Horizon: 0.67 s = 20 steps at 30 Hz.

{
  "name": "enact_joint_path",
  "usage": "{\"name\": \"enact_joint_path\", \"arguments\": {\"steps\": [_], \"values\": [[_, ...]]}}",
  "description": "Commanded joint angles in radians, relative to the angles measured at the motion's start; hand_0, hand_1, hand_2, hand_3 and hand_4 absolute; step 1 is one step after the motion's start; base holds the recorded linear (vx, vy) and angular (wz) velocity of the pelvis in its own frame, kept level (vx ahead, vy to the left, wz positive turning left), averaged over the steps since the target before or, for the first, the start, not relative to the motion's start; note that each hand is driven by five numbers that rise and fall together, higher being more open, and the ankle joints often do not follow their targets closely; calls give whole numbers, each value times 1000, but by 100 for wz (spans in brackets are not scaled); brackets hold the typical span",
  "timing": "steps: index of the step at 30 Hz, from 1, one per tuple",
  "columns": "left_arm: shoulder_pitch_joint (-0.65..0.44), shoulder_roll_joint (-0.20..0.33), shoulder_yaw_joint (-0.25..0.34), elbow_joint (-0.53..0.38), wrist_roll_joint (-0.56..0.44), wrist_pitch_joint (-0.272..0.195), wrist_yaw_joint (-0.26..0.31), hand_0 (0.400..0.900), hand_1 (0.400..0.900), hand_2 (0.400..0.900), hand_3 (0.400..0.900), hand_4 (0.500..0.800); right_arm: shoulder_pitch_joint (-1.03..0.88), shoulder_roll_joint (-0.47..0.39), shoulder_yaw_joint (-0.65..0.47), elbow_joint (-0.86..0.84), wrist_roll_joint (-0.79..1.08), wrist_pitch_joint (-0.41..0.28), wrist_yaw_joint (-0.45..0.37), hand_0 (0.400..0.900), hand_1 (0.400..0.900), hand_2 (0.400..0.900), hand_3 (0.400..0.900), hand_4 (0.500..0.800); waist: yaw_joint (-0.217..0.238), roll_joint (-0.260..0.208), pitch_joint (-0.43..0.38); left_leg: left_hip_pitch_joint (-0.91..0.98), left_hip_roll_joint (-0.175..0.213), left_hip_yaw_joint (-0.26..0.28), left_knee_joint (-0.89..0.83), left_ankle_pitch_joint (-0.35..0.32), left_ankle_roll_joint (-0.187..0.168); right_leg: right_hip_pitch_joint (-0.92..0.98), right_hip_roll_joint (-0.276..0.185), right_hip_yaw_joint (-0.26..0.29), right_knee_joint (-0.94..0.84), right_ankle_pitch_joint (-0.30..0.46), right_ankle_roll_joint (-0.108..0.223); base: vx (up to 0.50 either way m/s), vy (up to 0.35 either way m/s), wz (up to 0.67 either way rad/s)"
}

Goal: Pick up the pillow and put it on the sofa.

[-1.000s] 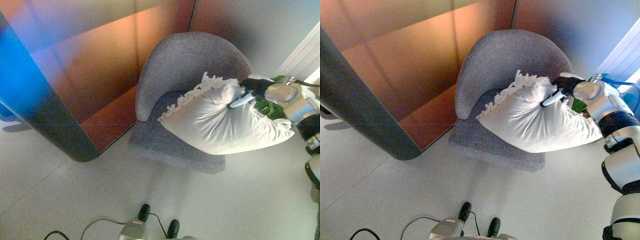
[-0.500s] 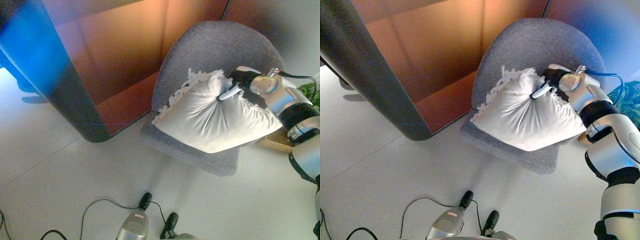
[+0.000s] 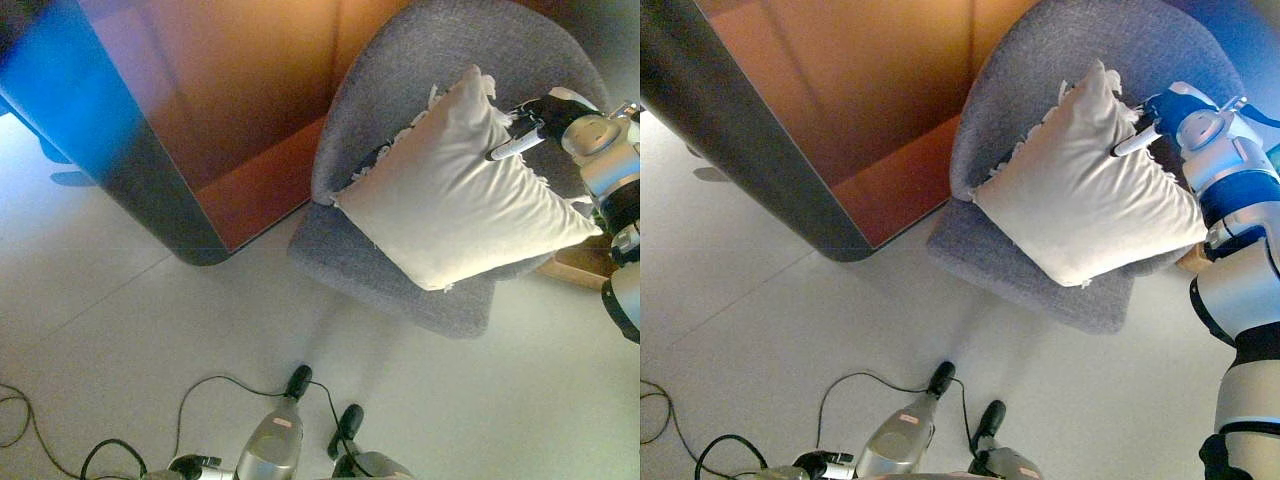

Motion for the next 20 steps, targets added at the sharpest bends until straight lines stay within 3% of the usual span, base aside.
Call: {"name": "enact_joint_path", "arguments": {"steps": [1, 7, 13, 17, 20], "values": [[52, 33, -41, 33, -40, 42, -1, 900, 900, 900, 900, 800, -153, -122, 18, 19, 10, -28, -69, 900, 900, 900, 900, 800, -31, -31, -68, 52, -22, 37, -8, -113, 11, 17, -11, 31, 13, 9, 50, -24, 21, -15], [28, 32, -60, 26, -71, 72, -15, 900, 900, 900, 900, 800, -124, -123, -5, 13, -4, -57, -62, 900, 900, 900, 900, 800, -54, -19, -72, 62, -14, 61, -8, -120, 10, 14, -15, 49, 10, 15, 55, -34, 26, -13], [27, 24, -50, 23, -75, 37, -18, 900, 900, 900, 900, 800, -48, -157, -51, -58, 62, -96, -44, 900, 900, 900, 900, 800, -78, -14, -76, 65, -13, 77, -8, -123, 10, 10, -15, 60, 14, 15, 57, -53, 25, -1], [38, 13, -33, 16, -79, 34, -18, 900, 900, 900, 900, 800, 139, -178, -192, -152, 162, -122, 7, 900, 900, 900, 900, 800, -106, -8, -97, 91, -9, 94, -8, -131, 12, 22, -18, 69, 26, 9, 60, 35, 34, -14], [42, -16, -4, 22, -97, 44, -12, 900, 900, 900, 900, 800, 422, -158, -394, -254, 173, -177, 21, 900, 900, 900, 900, 800, -142, 7, -120, 123, -8, 110, -8, -141, 17, 39, -20, 86, 34, 4, 61, 87, 50, -19]]}}
